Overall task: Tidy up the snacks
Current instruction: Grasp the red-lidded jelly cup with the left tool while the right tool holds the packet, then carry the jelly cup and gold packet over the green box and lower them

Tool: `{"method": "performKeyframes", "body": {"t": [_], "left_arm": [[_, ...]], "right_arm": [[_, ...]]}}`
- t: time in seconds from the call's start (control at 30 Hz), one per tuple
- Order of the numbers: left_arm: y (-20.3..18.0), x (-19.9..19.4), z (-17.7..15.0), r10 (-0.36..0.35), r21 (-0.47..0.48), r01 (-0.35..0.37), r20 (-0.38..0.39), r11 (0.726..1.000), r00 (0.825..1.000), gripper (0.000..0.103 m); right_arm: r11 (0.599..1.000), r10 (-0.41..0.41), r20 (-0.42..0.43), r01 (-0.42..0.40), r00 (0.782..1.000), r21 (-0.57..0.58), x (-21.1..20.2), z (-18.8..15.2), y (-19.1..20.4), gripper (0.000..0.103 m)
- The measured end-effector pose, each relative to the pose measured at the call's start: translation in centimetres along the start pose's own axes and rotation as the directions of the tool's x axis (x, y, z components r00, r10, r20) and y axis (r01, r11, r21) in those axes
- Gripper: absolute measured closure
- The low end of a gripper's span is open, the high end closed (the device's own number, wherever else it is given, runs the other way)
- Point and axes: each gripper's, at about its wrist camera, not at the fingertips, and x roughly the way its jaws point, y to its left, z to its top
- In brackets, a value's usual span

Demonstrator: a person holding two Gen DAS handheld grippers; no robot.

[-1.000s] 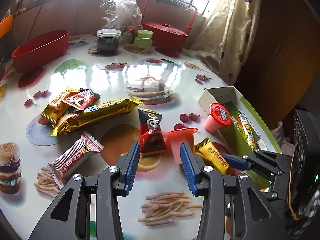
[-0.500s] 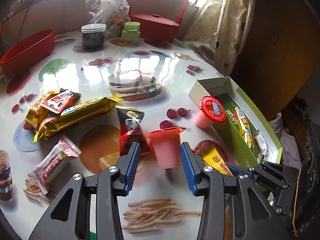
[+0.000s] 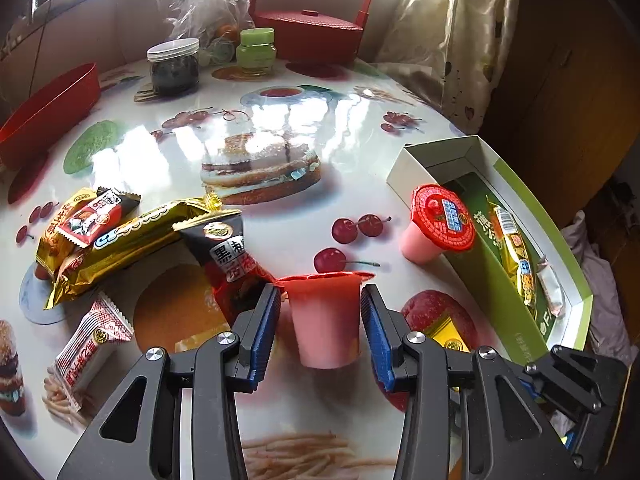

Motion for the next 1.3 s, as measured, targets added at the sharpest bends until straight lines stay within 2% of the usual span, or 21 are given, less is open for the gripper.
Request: {"method": "performKeyframes", "body": {"t": [0.17, 0.23, 0.27, 0.43, 0.97, 1.3], "left_arm": [[0.0, 0.2, 0.2, 0.000, -0.012, 0.000, 0.002, 1.000, 1.000, 0.060], [0.1, 0.2, 0.2, -0.003, -0.014, 0.003, 0.005, 1.000, 1.000, 0.063], [0.1, 0.1, 0.2, -0.009, -0.017, 0.009, 0.008, 1.000, 1.000, 0.067], [0.2, 0.0, 0.1, -0.016, -0.016, 0.016, 0.015, 1.000, 1.000, 0.068], [0.5, -2.8, -1.3, -0.058, -0.035, 0.061, 0.097, 0.997, 0.994, 0.068], [-0.4, -5.3, -2.3, -0.060, 0.009, 0.060, 0.146, 0.998, 0.988, 0.068]], "right_arm": [[1.000, 0.013, 0.005, -0.013, 1.000, 0.011, 0.0, 0.0, -0.3, 0.080], [1.000, 0.019, 0.007, -0.019, 1.000, 0.016, 0.0, -0.1, -0.4, 0.080], [1.000, 0.020, 0.007, -0.021, 1.000, 0.017, 0.0, -0.1, -0.4, 0.080], [1.000, 0.020, 0.008, -0.020, 1.000, 0.021, 0.0, -0.1, -0.5, 0.080], [0.999, -0.020, 0.051, 0.018, 0.999, 0.049, -1.2, -0.3, -0.4, 0.080], [0.998, -0.054, 0.103, 0.050, 0.993, 0.046, -3.3, -0.6, 0.1, 0.080]]}}
